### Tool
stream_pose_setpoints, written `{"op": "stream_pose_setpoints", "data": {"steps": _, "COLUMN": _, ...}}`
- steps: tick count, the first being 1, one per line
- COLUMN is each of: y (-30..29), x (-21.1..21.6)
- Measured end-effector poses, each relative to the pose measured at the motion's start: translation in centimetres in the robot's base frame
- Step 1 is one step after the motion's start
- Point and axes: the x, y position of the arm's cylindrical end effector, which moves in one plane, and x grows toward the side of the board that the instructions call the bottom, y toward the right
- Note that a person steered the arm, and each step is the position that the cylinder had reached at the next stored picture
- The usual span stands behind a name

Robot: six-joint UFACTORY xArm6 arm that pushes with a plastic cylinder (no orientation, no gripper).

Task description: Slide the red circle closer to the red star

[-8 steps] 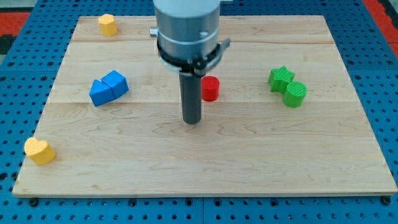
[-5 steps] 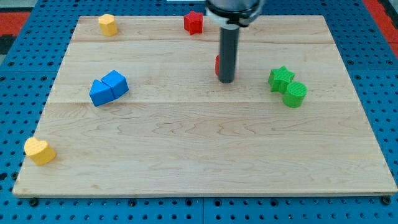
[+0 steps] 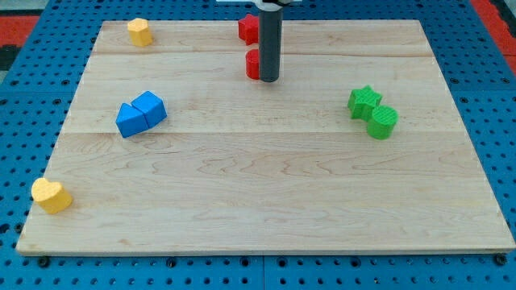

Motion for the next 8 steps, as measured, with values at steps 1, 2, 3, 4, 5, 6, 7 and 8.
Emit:
{"op": "stream_pose_setpoints", "data": {"steps": 1, "y": -4.0, "x": -2.8}}
{"op": "stream_pose_setpoints", "data": {"steps": 2, "y": -4.3, "x": -4.0}}
{"op": "stream_pose_setpoints", "data": {"steps": 3, "y": -6.9, "x": -4.0}}
{"op": "stream_pose_setpoints", "data": {"steps": 4, "y": -7.3, "x": -4.7}}
{"op": "stream_pose_setpoints", "data": {"steps": 5, "y": -3.3, "x": -6.4}}
{"op": "stream_pose_setpoints", "data": {"steps": 6, "y": -7.1, "x": -4.4}}
{"op": "stream_pose_setpoints", "data": {"steps": 7, "y": -14.7, "x": -5.7}}
{"op": "stream_pose_setpoints", "data": {"steps": 8, "y": -13.5, "x": -13.2}}
